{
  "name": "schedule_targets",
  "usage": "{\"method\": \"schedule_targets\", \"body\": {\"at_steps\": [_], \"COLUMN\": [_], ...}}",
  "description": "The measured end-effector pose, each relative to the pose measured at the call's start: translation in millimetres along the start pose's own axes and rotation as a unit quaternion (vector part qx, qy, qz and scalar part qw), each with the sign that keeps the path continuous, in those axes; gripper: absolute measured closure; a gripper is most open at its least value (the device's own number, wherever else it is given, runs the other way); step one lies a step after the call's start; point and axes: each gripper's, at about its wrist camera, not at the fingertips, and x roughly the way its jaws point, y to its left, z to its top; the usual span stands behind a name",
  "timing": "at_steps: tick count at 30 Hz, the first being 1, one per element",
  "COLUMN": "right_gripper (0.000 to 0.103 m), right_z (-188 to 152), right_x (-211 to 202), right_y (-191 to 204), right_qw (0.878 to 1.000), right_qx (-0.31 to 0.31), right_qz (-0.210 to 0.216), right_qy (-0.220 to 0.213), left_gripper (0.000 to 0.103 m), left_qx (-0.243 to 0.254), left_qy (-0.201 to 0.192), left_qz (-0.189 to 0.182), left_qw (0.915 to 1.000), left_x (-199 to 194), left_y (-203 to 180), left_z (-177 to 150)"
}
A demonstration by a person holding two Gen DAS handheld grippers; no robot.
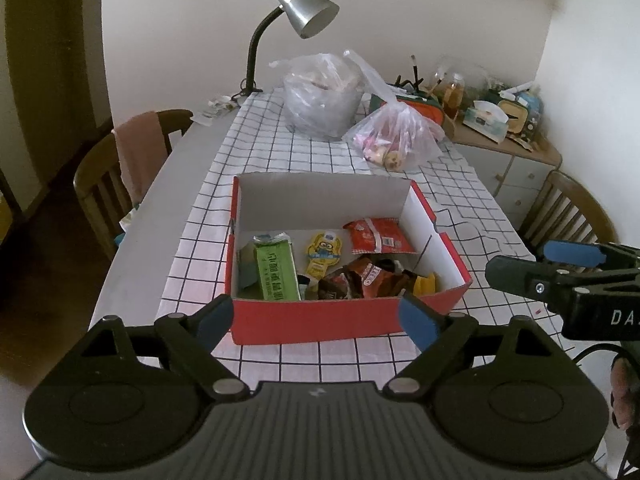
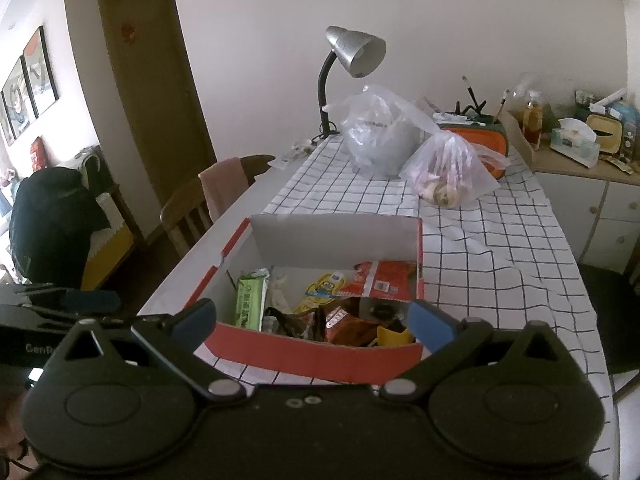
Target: Organize snacks
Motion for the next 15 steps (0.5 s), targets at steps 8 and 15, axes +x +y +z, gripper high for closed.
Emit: {"method": "schedule_targets", "body": {"at_steps": [8, 15], "right_gripper": [0.000, 0.000], "right_z": [-1.6, -2.9], "right_x": [-4.8, -7.7], "right_y": [0.1, -0.7], "right_qw": [1.000, 1.000], "right_qx": [-0.002, 0.004], "right_qz": [-0.003, 0.002], "right_qy": [0.000, -0.003], "left_gripper": [0.013, 0.013], "left_qx": [-0.001, -0.002], "left_qy": [-0.006, -0.007], "left_qz": [-0.002, -0.003], "left_qw": [1.0000, 1.0000], "left_x": [-8.8, -11.2], "left_y": [-3.0, -6.6], "left_z": [-0.7, -1.1]}}
